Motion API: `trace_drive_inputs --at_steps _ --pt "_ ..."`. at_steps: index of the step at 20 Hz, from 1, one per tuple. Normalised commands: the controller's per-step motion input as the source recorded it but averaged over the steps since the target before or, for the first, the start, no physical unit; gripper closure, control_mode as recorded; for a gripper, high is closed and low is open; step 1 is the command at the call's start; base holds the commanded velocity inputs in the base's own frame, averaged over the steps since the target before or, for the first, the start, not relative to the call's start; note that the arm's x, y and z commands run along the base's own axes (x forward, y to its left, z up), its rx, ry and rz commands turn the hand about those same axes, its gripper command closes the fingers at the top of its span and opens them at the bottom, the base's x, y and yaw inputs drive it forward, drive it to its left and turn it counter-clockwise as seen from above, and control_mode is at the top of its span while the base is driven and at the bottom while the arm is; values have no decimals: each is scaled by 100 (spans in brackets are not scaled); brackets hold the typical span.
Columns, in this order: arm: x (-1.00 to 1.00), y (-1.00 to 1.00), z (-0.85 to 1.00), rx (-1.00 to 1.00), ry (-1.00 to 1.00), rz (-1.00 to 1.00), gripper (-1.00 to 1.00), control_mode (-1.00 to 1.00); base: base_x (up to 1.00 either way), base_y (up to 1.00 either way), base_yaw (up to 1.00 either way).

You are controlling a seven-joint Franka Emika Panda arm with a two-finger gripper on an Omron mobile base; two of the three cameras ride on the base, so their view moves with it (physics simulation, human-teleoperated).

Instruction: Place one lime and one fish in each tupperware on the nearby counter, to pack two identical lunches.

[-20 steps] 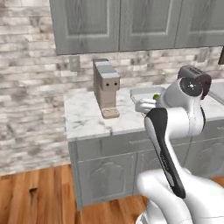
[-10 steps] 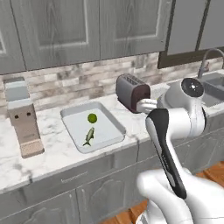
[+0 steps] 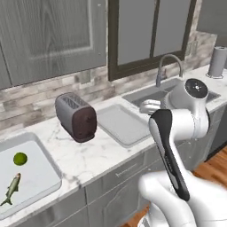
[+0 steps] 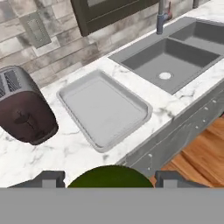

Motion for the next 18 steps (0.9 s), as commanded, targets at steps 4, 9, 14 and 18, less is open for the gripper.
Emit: trace_drive_inputs --at_steps 4,9,14,18 --pt "0 0 0 0 0 0 100 100 91 -65 1" --pt "0 0 0 0 0 0 100 100 61 27 27" --pt "75 21 -62 0 15 28 100 -100 15 14 9" --pt "100 6 -71 -13 26 7 100 -100 0 0 0"
